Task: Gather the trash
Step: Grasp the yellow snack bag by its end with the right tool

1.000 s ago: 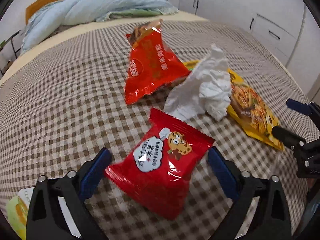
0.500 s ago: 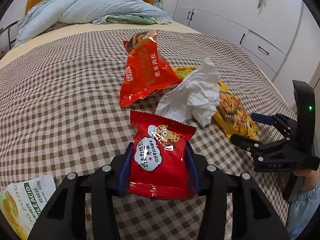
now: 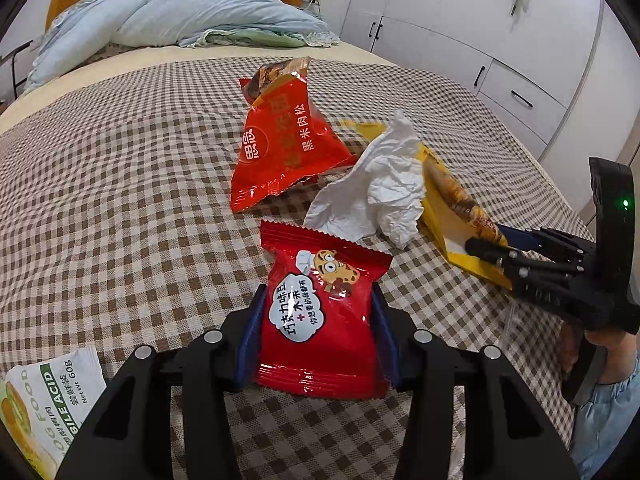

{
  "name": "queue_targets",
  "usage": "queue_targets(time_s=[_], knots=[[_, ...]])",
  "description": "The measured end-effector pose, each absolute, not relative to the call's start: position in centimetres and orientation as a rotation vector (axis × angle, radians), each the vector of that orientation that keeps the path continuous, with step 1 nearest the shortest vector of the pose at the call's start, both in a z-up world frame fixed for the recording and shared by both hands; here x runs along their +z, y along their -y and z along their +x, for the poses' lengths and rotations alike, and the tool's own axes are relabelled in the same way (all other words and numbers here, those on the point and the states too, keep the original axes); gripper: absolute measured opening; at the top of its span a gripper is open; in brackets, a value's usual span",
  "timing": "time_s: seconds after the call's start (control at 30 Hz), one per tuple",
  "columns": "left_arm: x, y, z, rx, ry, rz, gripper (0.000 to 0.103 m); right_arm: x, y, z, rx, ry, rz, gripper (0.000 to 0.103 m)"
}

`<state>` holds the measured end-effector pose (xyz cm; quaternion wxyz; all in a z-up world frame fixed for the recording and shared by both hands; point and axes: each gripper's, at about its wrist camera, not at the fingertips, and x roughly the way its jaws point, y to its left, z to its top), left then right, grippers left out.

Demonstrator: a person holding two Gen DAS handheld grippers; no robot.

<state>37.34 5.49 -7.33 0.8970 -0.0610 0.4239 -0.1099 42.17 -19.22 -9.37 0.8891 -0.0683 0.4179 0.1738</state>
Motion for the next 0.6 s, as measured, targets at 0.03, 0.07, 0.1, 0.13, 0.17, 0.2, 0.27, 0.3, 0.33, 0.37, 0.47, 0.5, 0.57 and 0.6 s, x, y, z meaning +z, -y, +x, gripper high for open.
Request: queue_targets(time_s=[0.03, 0.07, 0.1, 0.13, 0.17, 0.2, 0.27, 0.3, 0.33, 0.37, 0.47, 0.5, 0.57, 0.6], knots=[[-7.3, -5.5, 37.3, -0.228, -0.877, -0.127, 0.046, -9.2, 19.5, 42.1, 0.363, -0.864, -0.125, 0.026], [-7.3, -5.5, 37.3, -0.227, -0.877, -0.128, 0.046, -9.0, 19.6, 42.0, 0.362, -0.855, -0.120, 0.023], [-7.3, -5.6, 37.3, -0.228, -0.874, -0.132, 0.046, -8.8, 19.6, 41.8, 0.355, -0.843, -0.123, 0.016], [-7.2, -5.6, 37.2, -0.227, -0.872, -0.134, 0.046, -8.4, 19.7, 41.5, 0.341, -0.824, -0.128, 0.012], [-7.0, -5.6, 37.0, -0.226, -0.866, -0.137, 0.046, -8.2, 19.8, 41.4, 0.331, -0.812, -0.128, 0.010], [-6.8, -5.6, 36.8, -0.226, -0.856, -0.138, 0.046, -7.9, 20.0, 41.2, 0.319, -0.799, -0.128, 0.008], [-6.1, -5.5, 36.1, -0.224, -0.830, -0.128, 0.046, -7.5, 20.3, 41.0, 0.304, -0.784, -0.124, 0.008], [-5.7, -5.3, 35.8, -0.225, -0.815, -0.120, 0.046, -7.3, 20.4, 40.8, 0.294, -0.775, -0.130, 0.008], [-5.3, -5.1, 35.5, -0.224, -0.798, -0.111, 0.046, -7.1, 20.6, 40.6, 0.284, -0.765, -0.135, 0.008], [-4.8, -5.0, 35.1, -0.220, -0.779, -0.101, 0.046, -6.9, 20.7, 40.4, 0.271, -0.753, -0.139, 0.008], [-3.8, -4.6, 34.2, -0.217, -0.744, -0.091, 0.046, -6.3, 21.0, 39.8, 0.250, -0.723, -0.155, 0.008], [-3.4, -4.5, 34.0, -0.217, -0.737, -0.092, 0.046, -6.1, 21.1, 39.8, 0.249, -0.719, -0.157, 0.008], [-2.9, -4.4, 33.4, -0.214, -0.724, -0.094, 0.046, -5.8, 21.3, 39.2, 0.246, -0.708, -0.162, 0.008], [-2.7, -4.4, 33.1, -0.215, -0.719, -0.096, 0.046, -5.7, 21.3, 39.0, 0.245, -0.701, -0.164, 0.008]])
